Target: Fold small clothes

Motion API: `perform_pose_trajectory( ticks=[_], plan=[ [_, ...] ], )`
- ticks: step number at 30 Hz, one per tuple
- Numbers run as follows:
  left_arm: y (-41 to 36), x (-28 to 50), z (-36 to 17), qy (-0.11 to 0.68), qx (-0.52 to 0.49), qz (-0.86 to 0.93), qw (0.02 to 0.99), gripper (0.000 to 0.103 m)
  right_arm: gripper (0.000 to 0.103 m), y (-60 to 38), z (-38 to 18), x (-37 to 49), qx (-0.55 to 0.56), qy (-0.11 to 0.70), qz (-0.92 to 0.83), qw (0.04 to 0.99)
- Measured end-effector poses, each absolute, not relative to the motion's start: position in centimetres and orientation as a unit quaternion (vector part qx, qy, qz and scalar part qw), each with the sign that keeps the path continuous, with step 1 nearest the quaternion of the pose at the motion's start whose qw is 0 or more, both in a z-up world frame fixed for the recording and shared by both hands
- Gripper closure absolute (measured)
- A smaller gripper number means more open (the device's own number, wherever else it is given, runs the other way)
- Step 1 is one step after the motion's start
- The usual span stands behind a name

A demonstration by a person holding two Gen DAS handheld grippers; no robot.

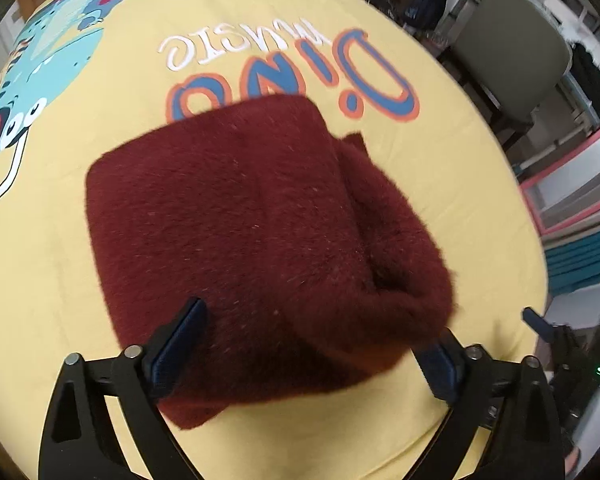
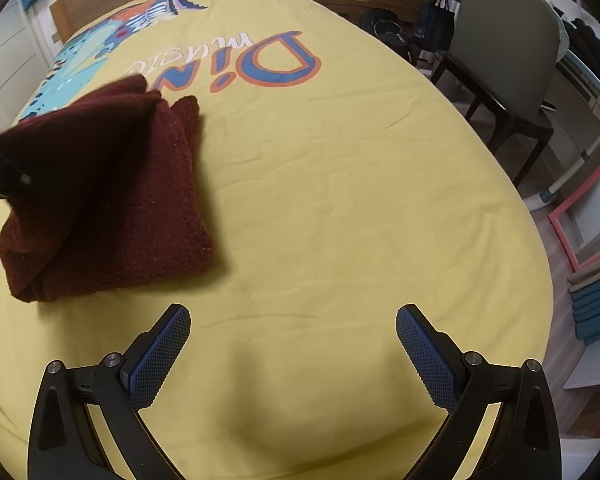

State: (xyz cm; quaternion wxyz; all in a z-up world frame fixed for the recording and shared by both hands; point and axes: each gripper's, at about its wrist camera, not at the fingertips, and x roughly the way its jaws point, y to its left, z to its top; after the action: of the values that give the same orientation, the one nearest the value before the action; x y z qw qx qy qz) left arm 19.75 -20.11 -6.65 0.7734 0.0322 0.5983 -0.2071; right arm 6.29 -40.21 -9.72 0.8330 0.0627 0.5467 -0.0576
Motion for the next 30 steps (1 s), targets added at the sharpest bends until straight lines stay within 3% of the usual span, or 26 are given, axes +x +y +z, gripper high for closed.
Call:
perform_pose_trajectory(
  ticks=[2, 8, 12, 22, 25, 27, 30],
  plan=[
    [-19.0, 19.6, -5.7, 0.591, 0.015, -0.211, 0.778, 0.001, 0.000, -40.0, -9.6, 6.4, 0.059, 0.548, -0.054, 0.833],
    [-14.8, 19.3, -2.6, 0.564, -0.065, -0.231, 0.790, 0.001, 0.000, -38.7, -8.1, 7.2, 0.050, 0.540, -0.028, 0.840],
    [-11.5, 19.1, -2.1, 0.554, -0.060, -0.200, 0.806, 0.001, 0.000, -37.7, -6.0, 9.0, 0.056, 0.538, 0.000, 0.841],
    [-5.5, 17.5, -6.3, 0.567, -0.051, -0.144, 0.809, 0.001, 0.003, -33.0, -0.5, 18.4, 0.046, 0.567, 0.075, 0.819],
    [-4.8, 17.1, -7.0, 0.573, -0.052, -0.148, 0.805, 0.001, 0.011, -30.4, -1.1, 21.6, 0.040, 0.596, 0.103, 0.795],
    [-4.8, 16.9, -7.5, 0.576, -0.048, -0.153, 0.802, 0.001, 0.030, -28.9, -2.1, 22.9, 0.042, 0.617, 0.121, 0.777],
    [-4.5, 16.6, -7.7, 0.580, -0.042, -0.154, 0.799, 0.001, 0.040, -27.2, -4.3, 24.2, 0.046, 0.651, 0.136, 0.746]
  ],
)
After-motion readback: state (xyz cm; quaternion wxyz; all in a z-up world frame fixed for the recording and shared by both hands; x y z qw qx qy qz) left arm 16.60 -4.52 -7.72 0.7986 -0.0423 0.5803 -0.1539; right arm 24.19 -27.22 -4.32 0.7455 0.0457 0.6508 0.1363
